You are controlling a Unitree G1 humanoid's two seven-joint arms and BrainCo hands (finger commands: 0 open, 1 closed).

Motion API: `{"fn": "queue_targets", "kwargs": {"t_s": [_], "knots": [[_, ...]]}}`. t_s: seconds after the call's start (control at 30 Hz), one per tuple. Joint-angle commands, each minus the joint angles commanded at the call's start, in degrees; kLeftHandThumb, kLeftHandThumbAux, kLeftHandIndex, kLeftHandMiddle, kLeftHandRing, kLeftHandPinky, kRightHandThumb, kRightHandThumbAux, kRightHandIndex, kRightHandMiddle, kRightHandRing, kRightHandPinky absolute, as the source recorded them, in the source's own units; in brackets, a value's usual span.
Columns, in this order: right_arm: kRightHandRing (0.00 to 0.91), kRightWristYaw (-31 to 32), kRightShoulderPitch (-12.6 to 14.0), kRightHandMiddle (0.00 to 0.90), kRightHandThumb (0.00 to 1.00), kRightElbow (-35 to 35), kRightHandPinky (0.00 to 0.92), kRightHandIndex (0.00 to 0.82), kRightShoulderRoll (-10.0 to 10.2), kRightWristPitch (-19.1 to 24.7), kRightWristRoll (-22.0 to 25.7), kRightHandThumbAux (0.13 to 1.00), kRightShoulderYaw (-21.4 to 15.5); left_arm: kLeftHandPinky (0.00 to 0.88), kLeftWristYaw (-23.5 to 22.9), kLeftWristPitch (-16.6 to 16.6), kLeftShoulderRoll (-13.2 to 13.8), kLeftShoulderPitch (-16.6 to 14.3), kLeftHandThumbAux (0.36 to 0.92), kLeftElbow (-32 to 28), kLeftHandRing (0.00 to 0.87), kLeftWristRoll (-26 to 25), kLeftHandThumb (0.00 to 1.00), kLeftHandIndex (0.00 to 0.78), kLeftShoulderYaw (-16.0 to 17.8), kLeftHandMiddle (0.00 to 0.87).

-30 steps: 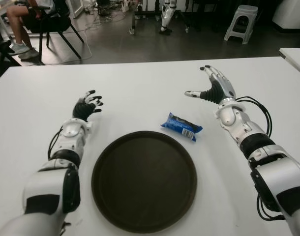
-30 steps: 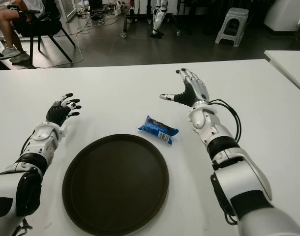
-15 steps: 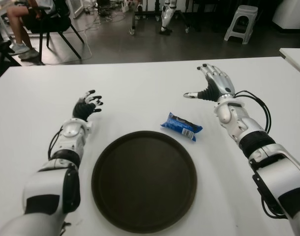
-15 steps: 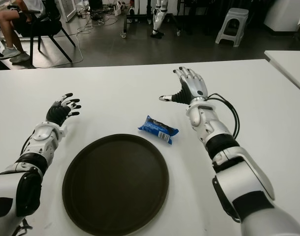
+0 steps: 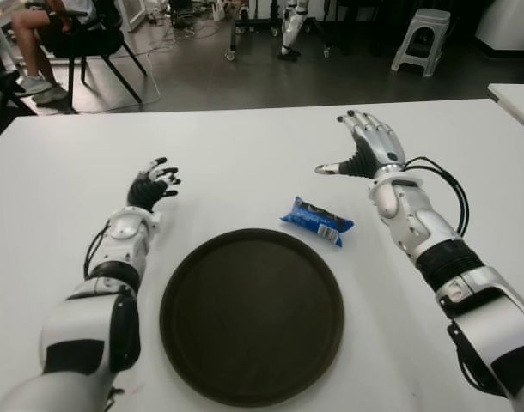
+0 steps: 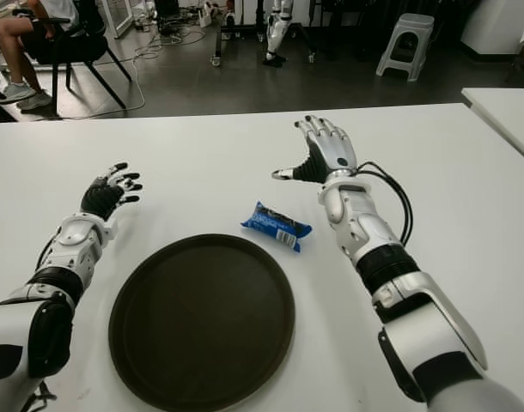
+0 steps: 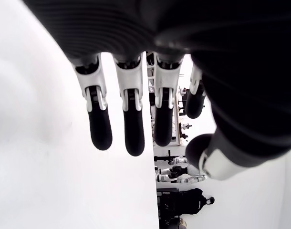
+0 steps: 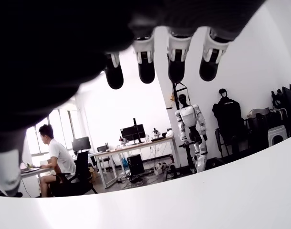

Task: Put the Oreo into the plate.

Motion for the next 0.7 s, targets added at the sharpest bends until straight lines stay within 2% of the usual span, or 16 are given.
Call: {"fn": "queue_targets", "kwargs": {"t_s": [0.27,0.7], "knots": [[0.066,6.4,3.6,0.064,0.000,-11.7,0.072,0.044,-1.3,5.5,-1.9,0.521,-0.2,0.321,-0.3,-0.2,0.0,0.1,0.685,0.0,0.287,0.0,0.200,0.149,0.1,0.262],[0.168,14.2,5.7,0.165,0.000,-18.9,0.148,0.119,-3.1,7.7,-3.4,0.494,-0.1,0.320,-0.1,0.0,0.0,0.0,0.696,0.0,0.285,-0.1,0.192,0.153,0.2,0.263]]}}
